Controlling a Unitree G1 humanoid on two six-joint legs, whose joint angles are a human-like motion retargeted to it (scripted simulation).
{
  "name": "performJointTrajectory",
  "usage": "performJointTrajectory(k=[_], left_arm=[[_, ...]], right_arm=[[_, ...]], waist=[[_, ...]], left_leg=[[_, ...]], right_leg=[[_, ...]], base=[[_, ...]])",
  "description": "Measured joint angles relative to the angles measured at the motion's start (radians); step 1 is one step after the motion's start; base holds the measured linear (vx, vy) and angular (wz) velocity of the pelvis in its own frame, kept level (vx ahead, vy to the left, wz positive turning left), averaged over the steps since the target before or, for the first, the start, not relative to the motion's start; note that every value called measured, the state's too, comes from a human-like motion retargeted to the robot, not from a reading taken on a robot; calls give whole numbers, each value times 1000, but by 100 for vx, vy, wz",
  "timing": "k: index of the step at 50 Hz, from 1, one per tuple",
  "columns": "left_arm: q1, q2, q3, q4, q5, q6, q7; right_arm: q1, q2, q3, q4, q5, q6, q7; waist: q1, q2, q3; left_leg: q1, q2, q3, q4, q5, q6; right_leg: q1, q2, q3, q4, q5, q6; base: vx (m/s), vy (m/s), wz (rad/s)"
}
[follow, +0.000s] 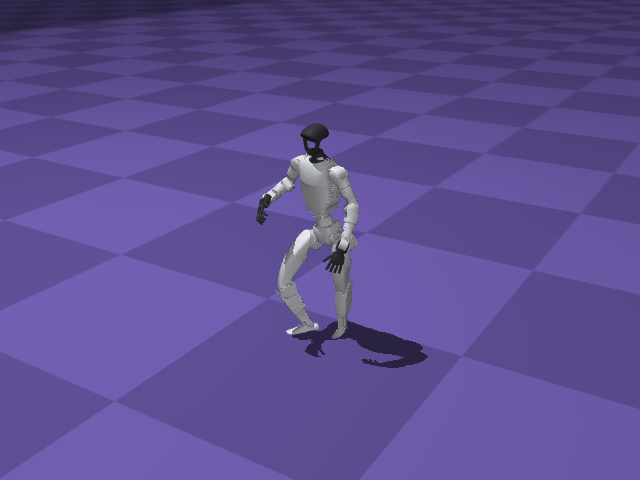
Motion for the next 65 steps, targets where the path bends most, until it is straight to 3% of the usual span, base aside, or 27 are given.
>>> performJointTrajectory(k=[8, 17, 23, 31, 35, 37, 41, 44, 48, 51, 55, 60, 62, 65], left_arm=[[-54, 7, 10, -23, -29, -15, 24], [-79, 27, 48, -45, -101, -11, 56], [-101, 9, 104, -37, -182, -4, 111], [-128, -72, 121, -19, -270, 20, 111], [-139, -125, 95, 3, -287, 38, 65], [-154, -155, 78, 21, -294, 48, 33], [-168, -209, 50, 54, -308, 57, -6], [-207, -250, 35, 94, -330, 54, -22], [-208, -275, 19, 99, -362, 43, -16], [-188, -262, 21, 91, -397, 28, 3], [-156, -218, 45, 74, -469, 11, 54], [-111, -151, 108, 91, -561, -4, 140], [-98, -129, 137, 110, -584, -8, 173], [-88, -101, 180, 137, -599, -13, 219]], right_arm=[[-30, -28, -69, -38, -50, -12, -74], [-74, -38, -44, 26, -68, 13, -85], [-84, 2, -5, 188, -76, 48, -106], [-61, 86, 99, 398, -29, 72, -84], [-46, 120, 149, 484, -14, 77, -64], [-47, 135, 166, 546, -7, 75, -63], [-33, 170, 199, 681, 1, 84, -81], [-74, 199, 225, 887, 9, 57, -108], [-70, 221, 231, 1063, 13, 59, -125], [-57, 223, 217, 1135, 23, 59, -134], [-49, 209, 197, 1171, 41, 41, -153], [-22, 165, 158, 1144, 84, 32, -179], [-5, 145, 125, 1127, 102, 34, -198], [26, 112, 59, 1093, 129, 41, -235]], waist=[[28, -34, 45], [121, -27, 135], [202, -23, 172], [319, -22, 215], [351, -13, 245], [356, 5, 252], [380, 47, 266], [475, 177, 190], [530, 246, 159], [533, 266, 149], [503, 280, 149], [427, 250, 136], [383, 228, 119], [300, 195, 87]], left_leg=[[10, 8, -75, 4, 19, 4], [-5, 4, -286, 11, 53, 3], [-56, -4, -465, 11, 80, -6], [-174, 1, -652, 44, 128, -70], [-298, -17, -588, 199, 124, -91], [-421, -7, -483, 396, 82, -81], [-632, 66, -272, 751, 11, -16], [-795, 245, -277, 1013, -111, -25], [-818, 334, -282, 1152, -179, -28], [-814, 417, -280, 1253, -225, -24], [-786, 596, -293, 1330, -260, -29], [-744, 769, -338, 1223, -211, -73], [-729, 771, -366, 1134, -168, -108], [-702, 700, -399, 1030, -102, -154]], right_leg=[[-37, 36, 53, 29, 46, -6], [-73, 138, 304, 30, 93, 54], [-46, 148, 389, -6, 113, 79], [-13, 24, 205, -3, 16, -6], [17, -51, 66, 12, -16, -50], [46, -76, -23, 16, -36, -72], [79, -114, -162, 76, -65, -101], [115, 81, -296, -2, -50, -155], [163, 144, -346, -20, -35, -174], [192, 127, -349, 8, -31, -171], [257, 94, -340, 17, -9, -154], [286, -22, -274, 52, 51, -104], [281, -80, -214, 64, 78, -68], [259, -181, -99, 85, 164, 2]], base=[[-4, 4, 50], [2, 2, 134], [8, -10, 185], [4, -25, 203], [-6, -22, 234], [-9, -15, 242], [-13, -4, 202], [-6, 0, 37], [-5, 10, 77], [-4, 20, 96], [2, 31, 85], [9, 50, 92], [15, 63, 119], [19, 74, 144]])
